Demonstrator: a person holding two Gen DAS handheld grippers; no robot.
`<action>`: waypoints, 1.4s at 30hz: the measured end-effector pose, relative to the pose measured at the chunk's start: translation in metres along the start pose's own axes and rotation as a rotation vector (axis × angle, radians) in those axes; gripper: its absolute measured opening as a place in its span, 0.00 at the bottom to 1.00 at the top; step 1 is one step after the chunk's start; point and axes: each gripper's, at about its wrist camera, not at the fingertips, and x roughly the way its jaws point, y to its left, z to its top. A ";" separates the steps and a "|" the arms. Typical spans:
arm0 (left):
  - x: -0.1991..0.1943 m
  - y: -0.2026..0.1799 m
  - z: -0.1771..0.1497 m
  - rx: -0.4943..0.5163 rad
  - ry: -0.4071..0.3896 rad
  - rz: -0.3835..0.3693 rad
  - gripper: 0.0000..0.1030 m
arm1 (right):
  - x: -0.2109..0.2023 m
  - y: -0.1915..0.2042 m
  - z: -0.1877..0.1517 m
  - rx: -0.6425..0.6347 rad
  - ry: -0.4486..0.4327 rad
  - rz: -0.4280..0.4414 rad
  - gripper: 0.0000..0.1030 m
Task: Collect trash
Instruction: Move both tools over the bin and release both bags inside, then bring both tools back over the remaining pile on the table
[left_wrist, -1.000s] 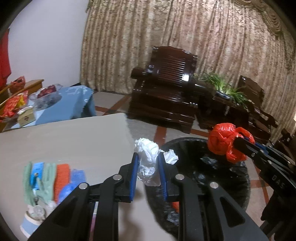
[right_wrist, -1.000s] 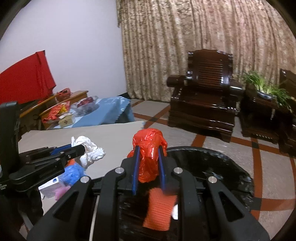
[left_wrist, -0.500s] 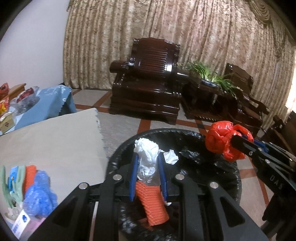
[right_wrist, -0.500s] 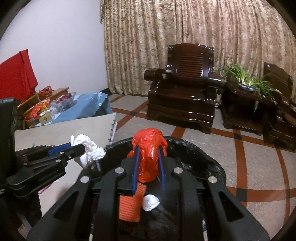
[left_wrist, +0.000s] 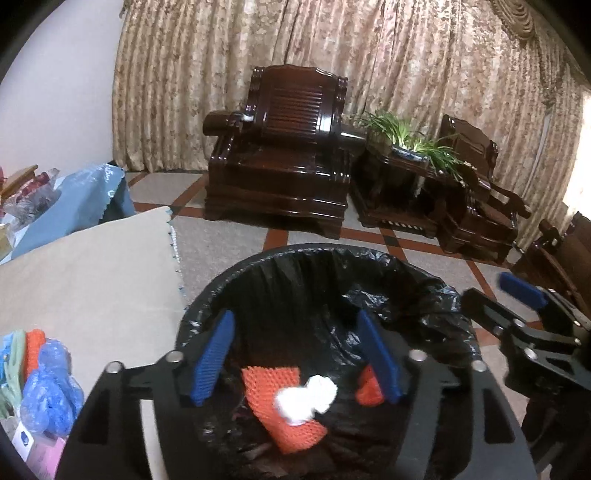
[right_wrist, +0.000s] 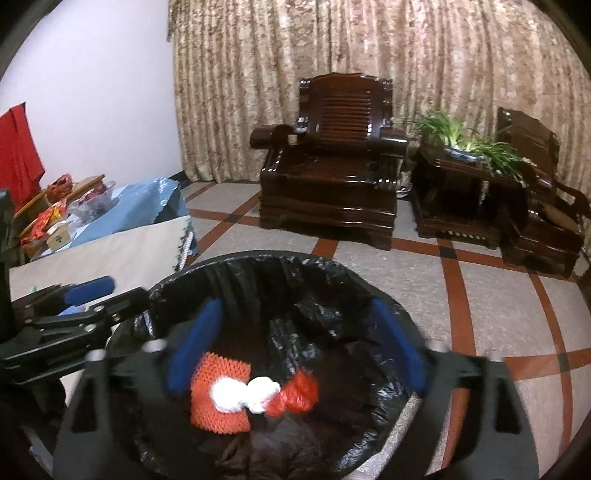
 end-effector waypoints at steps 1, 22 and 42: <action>-0.001 0.000 0.000 0.002 -0.003 0.010 0.74 | -0.002 -0.002 -0.001 0.017 -0.004 -0.002 0.93; -0.090 0.096 -0.021 -0.095 -0.098 0.213 0.90 | -0.012 0.080 0.009 -0.012 -0.010 0.129 0.95; -0.147 0.192 -0.090 -0.202 -0.053 0.366 0.88 | -0.015 0.202 -0.013 -0.142 0.028 0.311 0.95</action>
